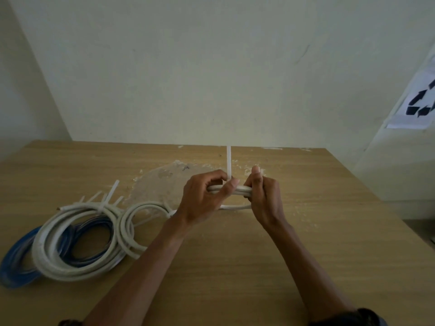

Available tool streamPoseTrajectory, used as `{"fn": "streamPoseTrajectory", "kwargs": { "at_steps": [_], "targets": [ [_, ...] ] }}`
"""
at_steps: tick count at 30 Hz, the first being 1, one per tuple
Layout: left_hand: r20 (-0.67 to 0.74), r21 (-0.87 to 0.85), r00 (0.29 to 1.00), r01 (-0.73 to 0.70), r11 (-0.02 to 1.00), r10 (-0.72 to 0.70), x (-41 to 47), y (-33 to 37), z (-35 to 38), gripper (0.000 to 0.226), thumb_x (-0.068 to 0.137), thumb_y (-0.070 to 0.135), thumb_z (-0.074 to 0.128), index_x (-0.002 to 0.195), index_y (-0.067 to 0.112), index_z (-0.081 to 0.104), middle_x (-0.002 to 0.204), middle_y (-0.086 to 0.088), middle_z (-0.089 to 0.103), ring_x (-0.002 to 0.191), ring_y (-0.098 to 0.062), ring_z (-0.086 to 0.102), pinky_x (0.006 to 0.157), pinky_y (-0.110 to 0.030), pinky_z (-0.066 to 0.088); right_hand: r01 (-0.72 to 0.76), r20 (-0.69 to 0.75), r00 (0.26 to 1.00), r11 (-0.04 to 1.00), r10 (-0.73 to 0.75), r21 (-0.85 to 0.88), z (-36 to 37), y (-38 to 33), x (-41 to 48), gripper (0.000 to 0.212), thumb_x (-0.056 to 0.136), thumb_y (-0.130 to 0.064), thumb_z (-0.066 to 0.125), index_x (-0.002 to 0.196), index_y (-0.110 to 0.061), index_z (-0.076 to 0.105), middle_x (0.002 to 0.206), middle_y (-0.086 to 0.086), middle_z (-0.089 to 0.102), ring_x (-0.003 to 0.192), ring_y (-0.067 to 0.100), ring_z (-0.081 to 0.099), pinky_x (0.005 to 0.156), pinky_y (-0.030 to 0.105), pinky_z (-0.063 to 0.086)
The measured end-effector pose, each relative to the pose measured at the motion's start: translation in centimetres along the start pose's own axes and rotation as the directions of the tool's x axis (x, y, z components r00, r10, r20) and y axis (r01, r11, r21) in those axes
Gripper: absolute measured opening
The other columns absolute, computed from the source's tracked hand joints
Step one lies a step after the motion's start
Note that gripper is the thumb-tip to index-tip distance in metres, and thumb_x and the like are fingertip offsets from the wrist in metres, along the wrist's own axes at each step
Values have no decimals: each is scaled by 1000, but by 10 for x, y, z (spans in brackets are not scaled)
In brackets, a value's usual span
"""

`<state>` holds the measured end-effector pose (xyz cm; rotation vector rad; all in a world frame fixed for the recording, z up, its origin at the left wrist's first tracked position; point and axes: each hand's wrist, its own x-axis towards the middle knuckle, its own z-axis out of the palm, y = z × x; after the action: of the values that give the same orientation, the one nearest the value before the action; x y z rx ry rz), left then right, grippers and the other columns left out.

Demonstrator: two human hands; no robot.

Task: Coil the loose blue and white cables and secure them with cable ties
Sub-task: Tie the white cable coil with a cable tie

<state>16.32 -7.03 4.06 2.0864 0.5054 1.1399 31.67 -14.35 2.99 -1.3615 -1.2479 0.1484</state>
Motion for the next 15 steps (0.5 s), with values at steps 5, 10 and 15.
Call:
{"fn": "streamPoseTrajectory", "kwargs": {
  "at_steps": [5, 10, 15],
  "targets": [
    [16, -41, 1000, -6, 999, 6, 1, 0, -6, 23, 96, 45, 62, 85, 27, 69, 63, 4, 60, 53, -17, 56, 51, -39, 47, 59, 84, 995, 992, -49, -112, -7, -5, 7, 57, 104, -57, 32, 83, -19, 69, 68, -10, 65, 62, 5, 61, 55, 22, 44],
    [44, -54, 999, -4, 999, 6, 2, 2, -6, 22, 95, 45, 64, 96, 25, 74, 60, 12, 55, 51, -9, 47, 51, -30, 37, 155, 198, 968, 988, -155, 17, -17, -24, 17, 34, 95, -37, 66, 122, -17, 71, 109, -4, 73, 102, 8, 69, 83, 19, 54],
    [75, -92, 997, -19, 996, 26, 3, 3, -5, 29, 92, 40, 68, 109, 19, 76, 56, 13, 49, 50, -7, 39, 51, -28, 32, 206, 255, 943, 977, -212, 48, -23, -26, 26, 14, 91, -15, 73, 102, -8, 78, 99, 0, 75, 97, 16, 70, 88, 29, 52]
  ]
}}
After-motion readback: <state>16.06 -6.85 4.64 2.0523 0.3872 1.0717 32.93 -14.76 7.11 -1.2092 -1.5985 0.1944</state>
